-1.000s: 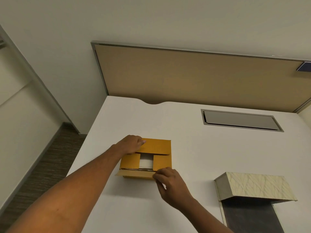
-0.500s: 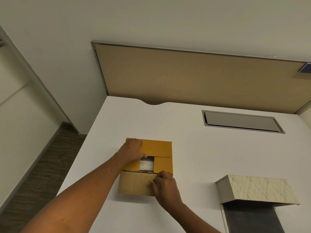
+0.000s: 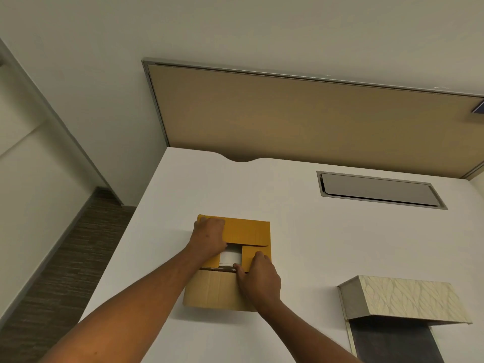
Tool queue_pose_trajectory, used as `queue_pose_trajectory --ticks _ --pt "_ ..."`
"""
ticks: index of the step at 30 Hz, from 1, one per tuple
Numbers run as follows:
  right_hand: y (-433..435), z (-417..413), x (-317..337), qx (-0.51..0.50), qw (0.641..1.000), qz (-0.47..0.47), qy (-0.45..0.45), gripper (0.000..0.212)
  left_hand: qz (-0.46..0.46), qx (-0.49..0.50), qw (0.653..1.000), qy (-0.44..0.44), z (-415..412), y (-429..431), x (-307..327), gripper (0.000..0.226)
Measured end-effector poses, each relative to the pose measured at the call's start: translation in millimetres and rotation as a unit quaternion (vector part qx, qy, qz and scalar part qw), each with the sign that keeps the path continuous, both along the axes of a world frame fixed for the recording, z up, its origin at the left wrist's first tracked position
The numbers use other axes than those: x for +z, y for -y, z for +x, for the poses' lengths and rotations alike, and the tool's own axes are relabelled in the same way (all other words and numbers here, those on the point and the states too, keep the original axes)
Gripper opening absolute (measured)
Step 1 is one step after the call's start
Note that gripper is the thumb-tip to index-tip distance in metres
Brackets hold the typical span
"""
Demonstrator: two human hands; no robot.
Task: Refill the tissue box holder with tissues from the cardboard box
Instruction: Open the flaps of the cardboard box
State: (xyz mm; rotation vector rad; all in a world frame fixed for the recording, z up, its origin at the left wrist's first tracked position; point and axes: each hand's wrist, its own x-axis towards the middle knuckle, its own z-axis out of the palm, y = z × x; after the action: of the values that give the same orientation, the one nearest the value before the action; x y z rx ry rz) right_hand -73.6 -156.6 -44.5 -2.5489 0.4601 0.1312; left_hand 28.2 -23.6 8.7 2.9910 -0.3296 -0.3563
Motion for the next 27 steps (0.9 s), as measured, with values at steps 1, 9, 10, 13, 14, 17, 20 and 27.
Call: queue_pose_trajectory --ticks 1,9,10,13,14,17,20,27 --pt "-0.4 -0.4 -0.9 -0.001 1.000 0.001 0.000 0.039 0.018 -0.005 1.000 -0.004 2.7 2.2 2.5 0.038" --pt "-1.4 -3.2 -2.4 -0.003 1.000 0.004 -0.001 0.037 -0.060 -0.009 0.997 -0.052 42.1 -3.2 26.7 0.052" --pt "-1.4 -3.4 -2.5 -0.003 1.000 0.003 -0.001 0.037 -0.078 0.002 0.996 -0.040 48.6 -4.4 30.5 0.052" --pt "-1.9 -3.8 -3.2 0.001 1.000 -0.001 -0.006 0.037 -0.099 0.036 0.994 0.034 68.1 -5.8 38.2 0.047" --pt "-1.9 -3.9 -3.4 0.001 1.000 -0.001 -0.007 0.037 -0.087 0.039 0.993 0.067 73.6 -4.9 39.1 0.044" --pt "-1.8 -3.7 -3.6 0.005 1.000 -0.003 -0.011 0.035 -0.018 0.053 0.986 0.158 83.3 0.7 36.4 0.034" --pt "-2.4 -3.5 -2.6 0.010 1.000 -0.007 -0.008 0.033 0.003 0.075 0.980 0.182 83.3 8.3 23.8 0.015" --pt "-2.5 -2.8 -3.7 0.006 1.000 -0.015 -0.010 0.032 0.008 0.063 0.990 0.123 69.2 14.6 -20.6 0.021"
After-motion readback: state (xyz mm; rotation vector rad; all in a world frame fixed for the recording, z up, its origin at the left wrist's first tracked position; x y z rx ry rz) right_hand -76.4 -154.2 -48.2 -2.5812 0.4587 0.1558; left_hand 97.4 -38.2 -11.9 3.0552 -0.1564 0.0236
